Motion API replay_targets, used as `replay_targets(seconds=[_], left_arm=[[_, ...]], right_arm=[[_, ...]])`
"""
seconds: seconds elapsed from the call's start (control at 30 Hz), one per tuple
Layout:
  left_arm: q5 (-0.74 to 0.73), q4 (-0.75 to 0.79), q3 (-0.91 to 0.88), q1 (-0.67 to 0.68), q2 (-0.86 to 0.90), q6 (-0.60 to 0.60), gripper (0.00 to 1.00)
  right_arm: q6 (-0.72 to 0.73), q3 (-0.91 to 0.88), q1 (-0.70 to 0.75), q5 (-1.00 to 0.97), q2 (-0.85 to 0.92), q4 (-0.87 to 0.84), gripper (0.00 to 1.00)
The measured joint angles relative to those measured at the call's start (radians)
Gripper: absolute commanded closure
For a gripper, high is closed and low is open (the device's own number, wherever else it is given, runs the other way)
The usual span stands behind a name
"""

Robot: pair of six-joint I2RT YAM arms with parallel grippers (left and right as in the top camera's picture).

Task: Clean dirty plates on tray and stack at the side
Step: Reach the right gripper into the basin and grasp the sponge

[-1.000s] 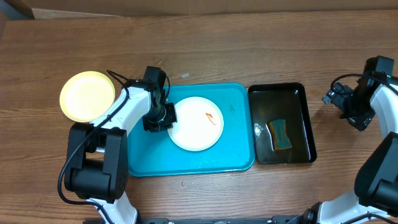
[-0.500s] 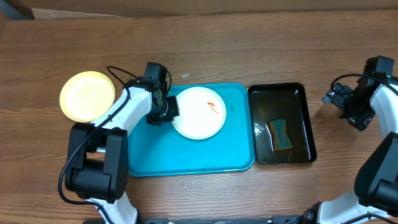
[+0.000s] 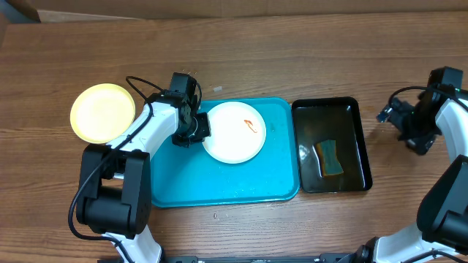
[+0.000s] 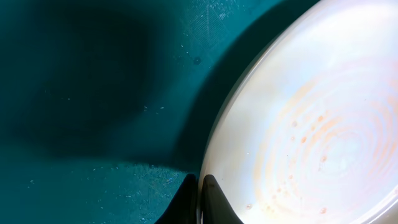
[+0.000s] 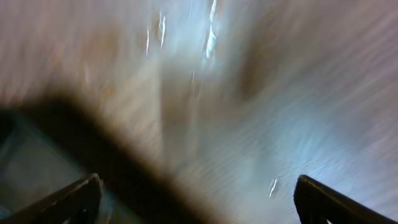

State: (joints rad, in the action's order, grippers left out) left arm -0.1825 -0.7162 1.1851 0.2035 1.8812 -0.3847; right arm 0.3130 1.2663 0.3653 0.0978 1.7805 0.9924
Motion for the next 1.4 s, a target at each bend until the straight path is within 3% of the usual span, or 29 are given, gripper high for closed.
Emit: replay_targets(seconds=[0.23,0.37,0.63,0.83,1.17,1.4], left_arm=[[0.000,0.003,0.000,0.000,0.000,0.000,0.95],[0.000,0.006,0.000,0.000,0.000,0.000,0.94],[0.000,0.007,0.000,0.000,0.000,0.000,0.92],[0.000,0.007,0.000,0.000,0.000,0.001,0.89],[0.000,0.008,0.000,0.000,0.000,0.001,0.88],[0.000,0.008,0.000,0.000,0.000,0.001,0.88]], right_arm=[[-0.072,0.048,0.000,0.380,0.005,0.166,0.03],[-0.089,0.156,-0.016,0.428,0.010,0.312,0.02],[-0.104,0.173,-0.174,0.273,0.008,0.414,0.02],[-0.101,0.116,-0.323,0.163,0.008,0.390,0.25],[-0.083,-0.026,-0.518,0.014,0.008,0.249,0.25],[-0.023,-0.149,-0.537,-0.085,0.008,0.123,0.26]])
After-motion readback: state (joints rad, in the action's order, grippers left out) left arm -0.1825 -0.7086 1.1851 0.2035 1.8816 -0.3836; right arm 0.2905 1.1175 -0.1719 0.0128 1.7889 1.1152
